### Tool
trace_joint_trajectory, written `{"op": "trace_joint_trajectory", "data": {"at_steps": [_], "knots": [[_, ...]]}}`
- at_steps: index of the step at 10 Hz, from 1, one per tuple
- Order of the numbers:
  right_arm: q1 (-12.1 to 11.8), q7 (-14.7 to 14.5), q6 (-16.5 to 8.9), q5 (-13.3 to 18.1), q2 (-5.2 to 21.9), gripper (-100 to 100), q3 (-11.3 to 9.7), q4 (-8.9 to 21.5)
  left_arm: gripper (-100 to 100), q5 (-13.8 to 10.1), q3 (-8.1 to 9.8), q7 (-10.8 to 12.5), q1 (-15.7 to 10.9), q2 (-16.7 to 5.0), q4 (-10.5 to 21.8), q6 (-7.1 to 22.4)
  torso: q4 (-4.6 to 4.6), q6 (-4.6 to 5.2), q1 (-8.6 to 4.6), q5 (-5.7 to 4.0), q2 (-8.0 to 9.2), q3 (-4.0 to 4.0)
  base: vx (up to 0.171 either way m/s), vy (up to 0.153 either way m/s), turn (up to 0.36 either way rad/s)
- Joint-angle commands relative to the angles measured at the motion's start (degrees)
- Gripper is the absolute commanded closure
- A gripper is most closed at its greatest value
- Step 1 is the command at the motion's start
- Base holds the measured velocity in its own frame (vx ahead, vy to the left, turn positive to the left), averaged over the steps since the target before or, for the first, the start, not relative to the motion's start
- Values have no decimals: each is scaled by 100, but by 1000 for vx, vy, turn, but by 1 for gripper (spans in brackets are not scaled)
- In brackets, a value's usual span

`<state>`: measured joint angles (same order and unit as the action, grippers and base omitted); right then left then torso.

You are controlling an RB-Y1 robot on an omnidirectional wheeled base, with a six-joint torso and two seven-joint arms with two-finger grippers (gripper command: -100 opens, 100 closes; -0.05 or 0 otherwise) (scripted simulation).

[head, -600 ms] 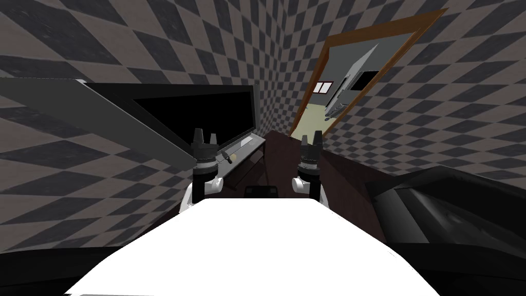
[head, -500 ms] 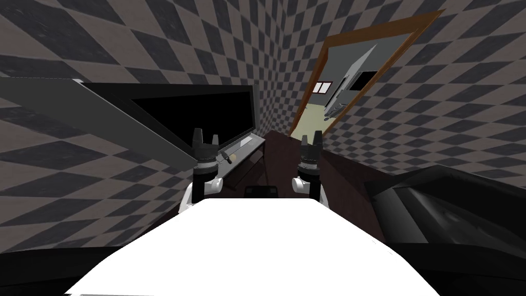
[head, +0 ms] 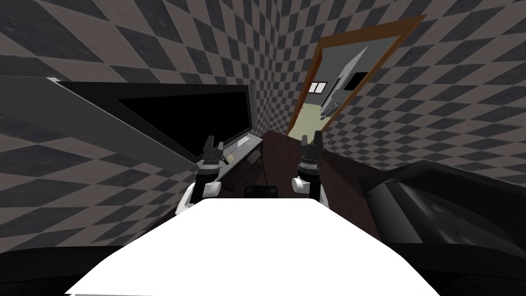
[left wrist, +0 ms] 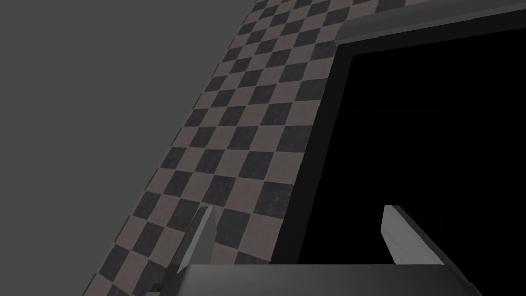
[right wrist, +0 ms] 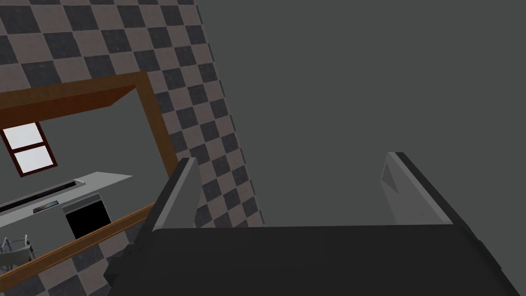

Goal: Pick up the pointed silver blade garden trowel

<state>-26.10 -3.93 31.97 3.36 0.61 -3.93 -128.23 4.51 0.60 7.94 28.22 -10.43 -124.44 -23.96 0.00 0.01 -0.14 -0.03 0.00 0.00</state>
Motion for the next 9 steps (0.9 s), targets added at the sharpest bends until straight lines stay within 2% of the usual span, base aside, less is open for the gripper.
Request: {"op": "trace_joint_trajectory", "data": {"at_steps": [1, 3, 4, 7, 8, 9], "knots": [[0, 0, 0, 0, 0, 0, 0, 0, -100, -85, -67, -60, 112, -260, 123, 257, 0, 0, 0, 0, 0, 0, 2, -49, -80], [0, 0, 0, 0, 0, 0, 0, 0, -100, -207, -136, -129, 218, -582, 353, 571, 0, 0, -5, -1, 1, 0, 0, -58, -84], [0, 0, 0, 0, 0, 0, 0, 0, -100, -207, -136, -129, 218, -619, 353, 577, 1, -1, -7, -2, 1, 1, 3, -38, -22], [0, 0, 0, 0, 0, 0, 0, 0, -100, -403, -246, -243, 373, -1190, 732, 1090, 0, 0, 1, 0, -3, -2, 14, -45, -81], [0, 0, 0, 0, 0, 0, 0, 0, -100, -403, -246, -243, 373, -1190, 732, 1104, -1, 0, -3, -1, -7, -4, 18, -40, -19], [-1, 0, 0, 0, 0, 0, 0, 0, -100, -470, -283, -284, 421, -1385, 868, 1289, -1, -2, 0, -1, -6, -3, 13, -38, -66]]}}
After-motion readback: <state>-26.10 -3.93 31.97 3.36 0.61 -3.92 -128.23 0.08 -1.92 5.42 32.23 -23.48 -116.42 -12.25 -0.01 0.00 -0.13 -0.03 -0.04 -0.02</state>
